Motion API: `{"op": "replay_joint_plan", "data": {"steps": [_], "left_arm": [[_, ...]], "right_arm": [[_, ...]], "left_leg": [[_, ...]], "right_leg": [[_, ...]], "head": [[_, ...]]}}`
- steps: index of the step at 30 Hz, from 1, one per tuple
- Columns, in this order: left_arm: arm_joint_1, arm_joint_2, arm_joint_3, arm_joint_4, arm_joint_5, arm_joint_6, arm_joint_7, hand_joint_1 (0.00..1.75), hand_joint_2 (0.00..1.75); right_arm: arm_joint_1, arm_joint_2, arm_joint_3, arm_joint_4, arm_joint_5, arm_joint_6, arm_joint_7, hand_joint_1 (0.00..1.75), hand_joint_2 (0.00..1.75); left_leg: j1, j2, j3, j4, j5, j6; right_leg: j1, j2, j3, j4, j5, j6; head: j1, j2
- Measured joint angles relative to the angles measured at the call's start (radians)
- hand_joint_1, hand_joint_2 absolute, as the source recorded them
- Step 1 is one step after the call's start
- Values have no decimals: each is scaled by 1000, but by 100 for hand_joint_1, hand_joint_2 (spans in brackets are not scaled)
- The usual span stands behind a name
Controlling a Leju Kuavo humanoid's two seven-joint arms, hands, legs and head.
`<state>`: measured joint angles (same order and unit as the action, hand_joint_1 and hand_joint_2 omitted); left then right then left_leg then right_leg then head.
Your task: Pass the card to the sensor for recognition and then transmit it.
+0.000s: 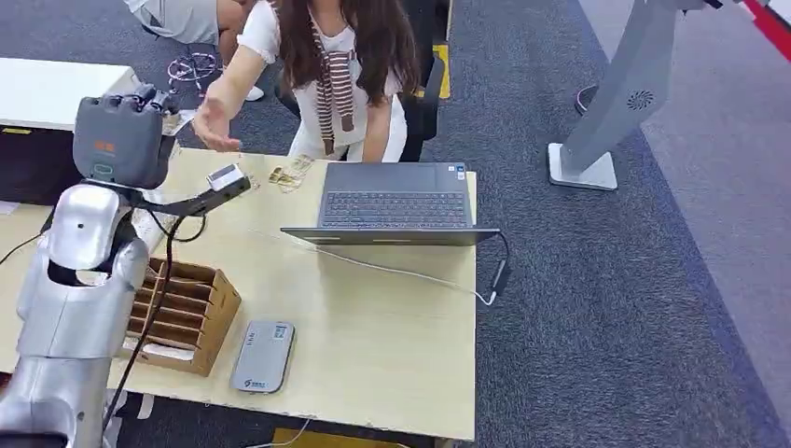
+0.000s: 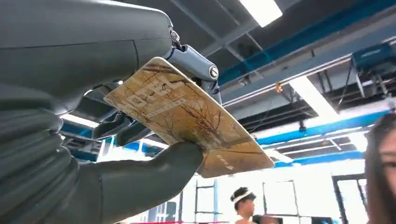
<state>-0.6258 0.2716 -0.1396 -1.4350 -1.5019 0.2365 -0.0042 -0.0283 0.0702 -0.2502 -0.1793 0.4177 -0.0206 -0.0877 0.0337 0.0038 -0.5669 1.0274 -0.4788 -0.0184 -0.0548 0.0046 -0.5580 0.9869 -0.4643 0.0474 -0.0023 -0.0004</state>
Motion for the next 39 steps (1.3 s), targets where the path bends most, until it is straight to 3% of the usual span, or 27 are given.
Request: {"op": "replay_joint_plan", "data": {"steps": [10,11,29,33,39], "left_arm": [[-97,-5,0,167,-6,5,25,175,175],[-99,-6,0,174,-6,5,26,0,175],[-83,-19,0,219,3,31,32,0,175],[34,-24,4,114,70,88,-14,0,175],[297,-35,40,-122,150,183,-77,0,175]], "right_arm": [[-1,0,2,0,9,1,2,0,0],[-1,0,2,0,9,2,2,0,0],[-1,0,1,0,9,2,3,0,0],[0,0,-5,0,2,0,3,0,0],[4,0,-31,0,-17,-11,2,0,0]], "left_leg": [[0,0,-1,0,0,0],[0,0,-1,0,0,0],[0,0,-2,0,0,0],[0,1,-3,0,0,0],[0,2,-3,0,-2,0]], "right_leg": [[0,0,-1,0,0,0],[0,0,-1,0,0,0],[0,0,-2,0,0,0],[0,1,-2,0,0,0],[0,2,-3,0,-1,0]], "head": [[0,0],[0,0],[0,0],[0,0],[0,0]]}}
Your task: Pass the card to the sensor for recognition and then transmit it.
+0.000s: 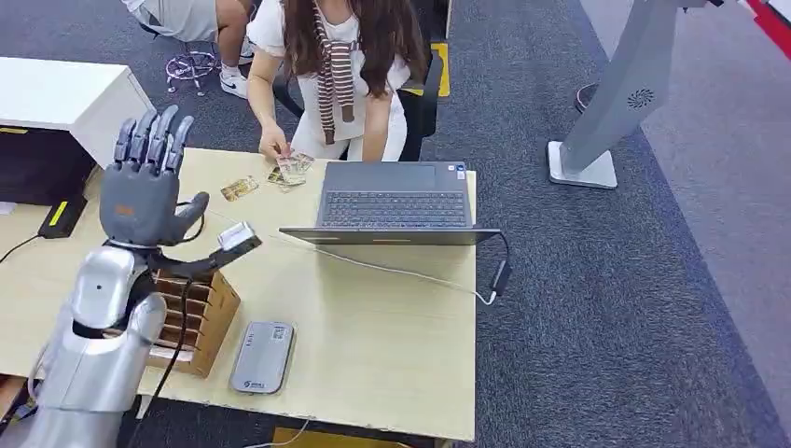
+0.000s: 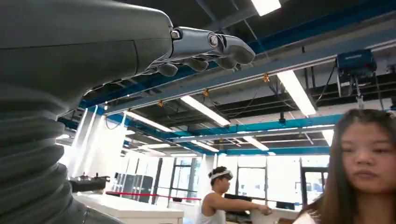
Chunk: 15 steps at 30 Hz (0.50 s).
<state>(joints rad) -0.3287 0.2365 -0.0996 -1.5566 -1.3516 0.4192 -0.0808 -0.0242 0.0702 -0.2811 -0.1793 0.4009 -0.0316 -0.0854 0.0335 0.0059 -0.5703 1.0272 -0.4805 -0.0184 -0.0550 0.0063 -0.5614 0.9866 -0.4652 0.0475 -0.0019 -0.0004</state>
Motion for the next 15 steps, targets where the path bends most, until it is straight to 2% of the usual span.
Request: {"op": "replay_joint_plan", "data": {"steps": [7,11,13,15], "left_arm": [[302,-5,61,-241,35,101,-81,0,175],[385,-8,81,-306,40,110,-95,0,175],[412,-9,89,-325,47,77,-96,0,175],[442,-2,100,-336,52,-27,-78,0,175]], "right_arm": [[9,0,-39,0,-15,-14,-2,0,0],[9,0,-50,0,-16,-20,-2,0,0],[9,0,-58,0,-24,-24,-2,0,0],[10,1,-67,0,-32,-25,-2,0,0]], "left_leg": [[0,0,-1,0,0,0],[0,-1,-2,0,0,1],[0,-1,-2,0,0,1],[0,-1,-2,0,0,0]], "right_leg": [[0,-1,-1,0,-1,1],[0,-2,-1,0,-1,1],[0,-2,-1,0,-1,1],[0,-2,-1,0,-1,1]], "head": [[0,0],[0,0],[0,0],[0,0]]}}
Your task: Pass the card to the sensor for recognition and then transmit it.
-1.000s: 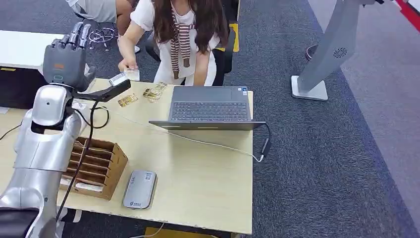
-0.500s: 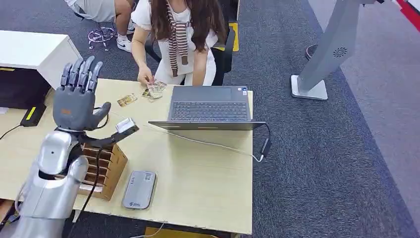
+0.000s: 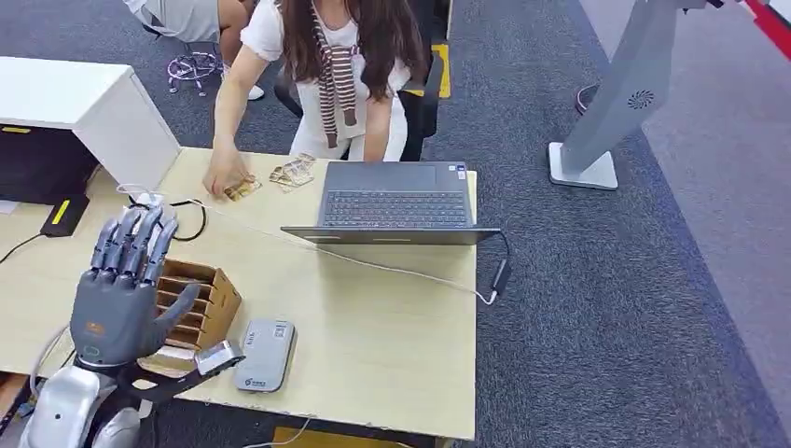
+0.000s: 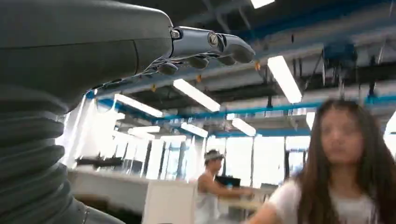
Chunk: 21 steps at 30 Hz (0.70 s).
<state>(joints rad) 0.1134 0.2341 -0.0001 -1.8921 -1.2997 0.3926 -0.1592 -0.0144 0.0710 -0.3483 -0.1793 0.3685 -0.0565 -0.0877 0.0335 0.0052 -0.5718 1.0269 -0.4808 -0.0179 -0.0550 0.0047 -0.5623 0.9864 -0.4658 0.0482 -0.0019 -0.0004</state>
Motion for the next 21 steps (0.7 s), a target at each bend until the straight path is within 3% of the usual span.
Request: {"op": "replay_joint_plan", "data": {"steps": [2,9,14,21], "left_arm": [[21,18,7,0,2,-115,21,0,175],[25,63,22,20,8,-256,54,0,175],[22,76,21,32,7,-264,57,0,175],[23,69,21,31,-3,-178,42,0,175]], "right_arm": [[1,0,-7,0,0,0,0,0,0],[2,0,-30,0,4,1,0,0,0],[2,0,-37,0,4,2,0,0,0],[2,0,-46,0,8,2,0,0,0]], "left_leg": [[0,0,0,0,0,0],[0,-1,0,0,1,0],[0,-1,0,0,1,0],[0,-1,0,0,1,0]], "right_leg": [[0,0,0,0,0,0],[0,0,0,0,0,0],[0,0,0,0,0,0],[0,0,0,0,0,0]], "head": [[0,0],[0,0],[0,0],[0,0]]}}
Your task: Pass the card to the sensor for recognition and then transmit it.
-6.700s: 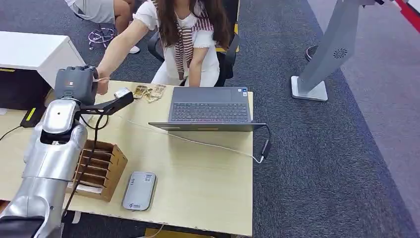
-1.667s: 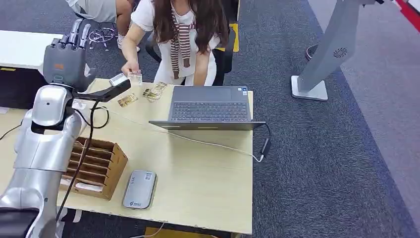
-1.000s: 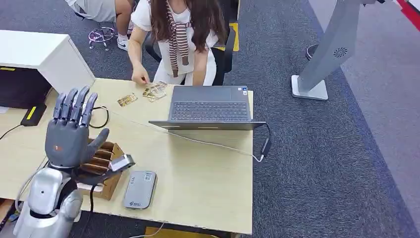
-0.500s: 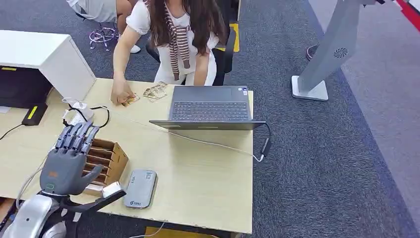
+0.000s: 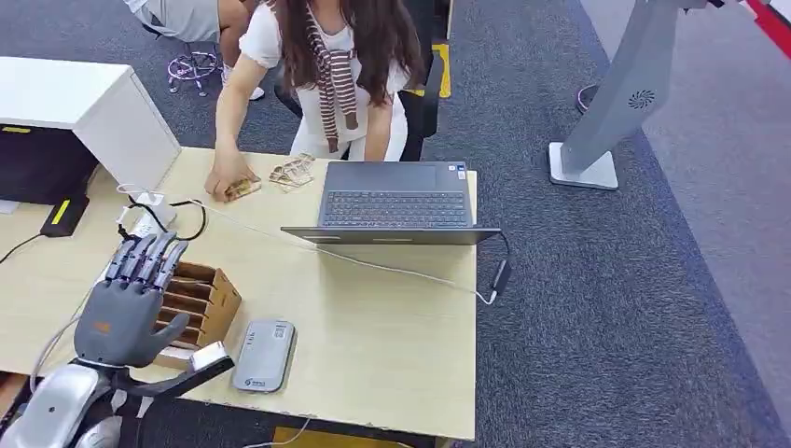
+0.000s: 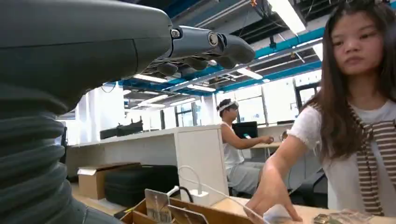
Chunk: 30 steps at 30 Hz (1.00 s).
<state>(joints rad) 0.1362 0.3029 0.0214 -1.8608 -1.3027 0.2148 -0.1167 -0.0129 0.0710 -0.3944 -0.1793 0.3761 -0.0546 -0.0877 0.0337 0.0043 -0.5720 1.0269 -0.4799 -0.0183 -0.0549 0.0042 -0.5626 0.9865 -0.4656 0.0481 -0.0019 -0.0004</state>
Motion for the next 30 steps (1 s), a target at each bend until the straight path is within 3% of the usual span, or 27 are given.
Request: {"op": "replay_joint_plan", "data": {"steps": [12,20,30], "left_arm": [[1,-10,-1,-1,-5,9,2,0,175],[0,-7,-1,-1,-4,-47,31,0,175],[2,-5,-3,-1,-6,-49,32,0,175]], "right_arm": [[0,0,-7,0,11,2,0,0,0],[0,1,-14,0,13,6,2,0,0],[0,1,-19,0,13,12,2,0,0]], "left_leg": [[0,0,0,0,0,0],[0,0,0,0,0,0],[0,0,0,0,0,0]], "right_leg": [[0,0,0,0,0,0],[0,0,0,0,0,0],[0,0,0,0,0,0]], "head": [[0,0],[0,0],[0,0]]}}
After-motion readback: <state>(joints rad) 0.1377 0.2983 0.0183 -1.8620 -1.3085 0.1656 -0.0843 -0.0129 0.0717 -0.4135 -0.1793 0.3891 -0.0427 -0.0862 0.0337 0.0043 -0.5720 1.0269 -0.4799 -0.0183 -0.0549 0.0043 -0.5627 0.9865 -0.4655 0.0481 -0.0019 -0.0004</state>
